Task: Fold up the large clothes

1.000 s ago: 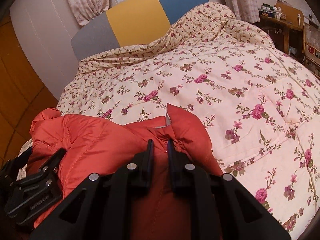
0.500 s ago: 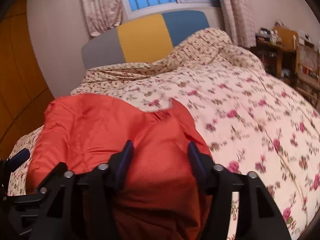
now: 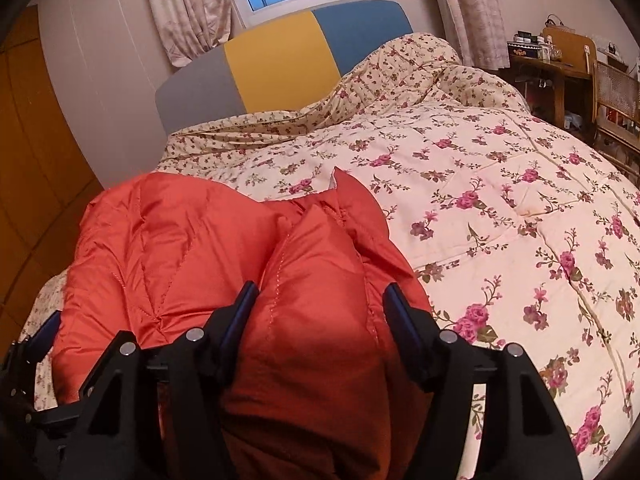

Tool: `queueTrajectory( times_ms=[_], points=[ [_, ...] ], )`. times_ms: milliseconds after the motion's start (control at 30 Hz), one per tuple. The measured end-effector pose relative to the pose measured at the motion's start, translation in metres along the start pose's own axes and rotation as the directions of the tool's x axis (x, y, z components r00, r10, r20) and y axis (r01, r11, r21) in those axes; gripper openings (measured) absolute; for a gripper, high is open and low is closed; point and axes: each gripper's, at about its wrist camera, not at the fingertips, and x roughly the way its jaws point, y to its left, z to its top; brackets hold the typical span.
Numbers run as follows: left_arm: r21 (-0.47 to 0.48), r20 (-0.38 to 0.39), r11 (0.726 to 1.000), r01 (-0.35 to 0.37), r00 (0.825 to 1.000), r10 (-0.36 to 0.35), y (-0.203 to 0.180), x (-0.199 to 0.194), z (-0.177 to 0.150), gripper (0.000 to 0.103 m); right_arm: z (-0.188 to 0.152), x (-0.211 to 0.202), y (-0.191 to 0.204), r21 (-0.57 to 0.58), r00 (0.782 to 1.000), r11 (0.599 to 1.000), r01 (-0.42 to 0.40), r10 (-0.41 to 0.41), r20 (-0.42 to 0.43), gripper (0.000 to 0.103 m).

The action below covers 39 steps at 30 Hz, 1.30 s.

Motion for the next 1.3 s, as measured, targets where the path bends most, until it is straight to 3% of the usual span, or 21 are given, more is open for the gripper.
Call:
queueTrajectory(
  times_ms=[100,200,333,467,533,600,667,800,967,1067,1167,1233,1300],
  points=[
    [-0.005,-0.019,0.999,0.045,0.999,-0.045,0.008,-0.009,0.001,0.1,0.006,-0.014,-0.002,0.015,0.999,0.999,-0.028,0.028,-0.02,0.066],
    [-0.013,-0.046,0.994,0.106,0.993,-0.107,0.022,-0.023,0.01,0.1,0.019,-0.04,0.006,0.009,0.998,0.998,-0.058,0.058,0.034,0.065],
    [-0.032,-0.002,0.999,0.028,1.0,-0.028,0.042,-0.027,0.031,0.1,0.048,-0.055,0.033,-0.071,0.991,0.992,-0.109,0.114,0.074,0.061],
    [-0.133,-0.06,0.99,-0.047,0.997,0.039,0.066,0.004,0.061,0.1,0.068,-0.026,0.062,-0.175,0.991,0.976,-0.131,0.135,0.013,0.048],
    [-0.171,-0.102,0.984,-0.055,0.994,0.038,0.071,0.021,0.069,0.1,0.071,0.001,0.072,-0.233,0.993,0.965,-0.12,0.114,-0.039,0.036],
    [-0.153,-0.154,0.987,-0.04,0.988,0.017,0.067,0.043,0.072,0.1,0.065,0.025,0.072,-0.247,0.994,0.965,-0.089,0.069,-0.087,0.031],
    [-0.113,-0.199,0.993,-0.023,0.98,0.0,0.057,0.06,0.069,0.1,0.056,0.044,0.06,-0.198,0.99,0.977,-0.082,0.057,-0.125,0.032],
    [-0.089,-0.177,0.996,0.006,0.984,-0.022,0.044,0.071,0.06,0.1,0.047,0.053,0.042,-0.124,0.992,0.988,-0.093,0.082,-0.094,0.032],
    [-0.066,-0.198,0.998,-0.003,0.98,-0.01,0.038,0.089,0.056,0.1,0.042,0.061,0.041,-0.129,0.996,0.991,-0.041,0.031,-0.079,0.032],
    [-0.063,-0.195,0.998,-0.005,0.981,-0.008,0.038,0.088,0.054,0.1,0.042,0.056,0.038,-0.119,0.996,0.991,-0.065,0.056,-0.076,0.034],
    [-0.033,-0.175,0.999,0.0,0.985,-0.006,0.038,0.074,0.052,0.1,0.041,0.04,0.039,-0.124,0.996,0.989,-0.08,0.075,-0.044,0.044],
    [-0.026,-0.152,1.0,0.016,0.988,-0.02,0.041,0.058,0.047,0.1,0.038,0.025,0.042,-0.141,0.997,0.988,-0.071,0.07,-0.01,0.061],
    [-0.038,-0.136,0.998,0.039,0.99,-0.044,0.045,0.044,0.042,0.1,0.033,0.011,0.047,-0.167,0.998,0.984,-0.056,0.059,0.012,0.061]
  ],
)
